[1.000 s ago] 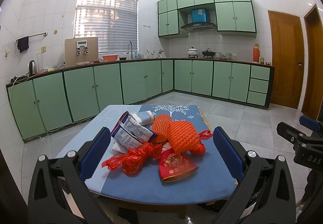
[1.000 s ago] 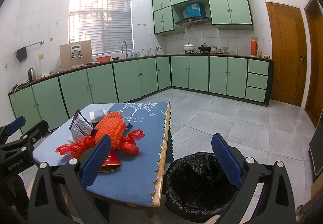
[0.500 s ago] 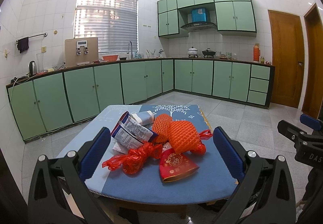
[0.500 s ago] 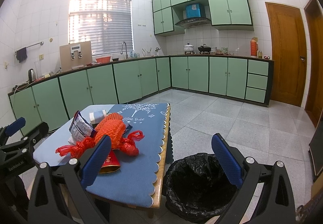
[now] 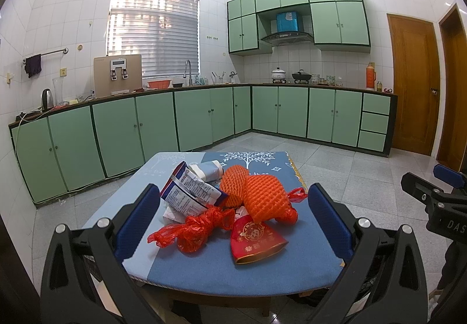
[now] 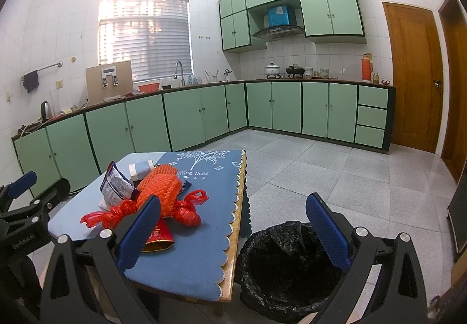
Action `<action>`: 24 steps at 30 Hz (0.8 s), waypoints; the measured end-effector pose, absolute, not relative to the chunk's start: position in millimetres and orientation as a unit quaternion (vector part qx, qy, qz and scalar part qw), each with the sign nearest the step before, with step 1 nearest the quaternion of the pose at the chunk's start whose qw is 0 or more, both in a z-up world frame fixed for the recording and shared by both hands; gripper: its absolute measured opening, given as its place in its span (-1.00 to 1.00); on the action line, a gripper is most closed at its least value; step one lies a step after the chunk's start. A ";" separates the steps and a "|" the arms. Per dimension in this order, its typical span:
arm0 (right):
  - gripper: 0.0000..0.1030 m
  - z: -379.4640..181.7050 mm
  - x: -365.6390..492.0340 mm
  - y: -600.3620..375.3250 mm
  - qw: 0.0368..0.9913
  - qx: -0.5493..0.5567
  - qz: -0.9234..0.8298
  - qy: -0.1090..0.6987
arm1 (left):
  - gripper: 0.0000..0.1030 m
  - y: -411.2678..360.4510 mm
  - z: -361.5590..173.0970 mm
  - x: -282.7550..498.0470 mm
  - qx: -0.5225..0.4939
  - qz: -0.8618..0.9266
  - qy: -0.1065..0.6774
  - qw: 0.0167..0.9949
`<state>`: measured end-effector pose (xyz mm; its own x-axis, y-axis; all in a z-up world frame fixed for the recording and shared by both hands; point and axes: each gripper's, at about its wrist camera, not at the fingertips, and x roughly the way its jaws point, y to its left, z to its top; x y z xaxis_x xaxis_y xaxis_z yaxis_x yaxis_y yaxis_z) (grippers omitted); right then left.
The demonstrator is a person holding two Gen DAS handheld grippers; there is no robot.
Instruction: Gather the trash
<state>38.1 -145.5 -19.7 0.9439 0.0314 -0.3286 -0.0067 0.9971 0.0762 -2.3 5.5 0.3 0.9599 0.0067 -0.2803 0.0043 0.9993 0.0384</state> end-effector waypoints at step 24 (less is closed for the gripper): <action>0.88 -15.0 37.8 -148.5 0.985 0.039 0.010 0.168 | 0.90 8.1 0.7 -0.2 0.019 0.003 0.143 0.990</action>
<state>37.8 -148.5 -15.0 0.9436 0.0325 -0.3294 -0.0067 0.9968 0.0793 -0.2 8.1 0.7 0.9590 0.0108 -0.2833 -0.0001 0.9993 0.0376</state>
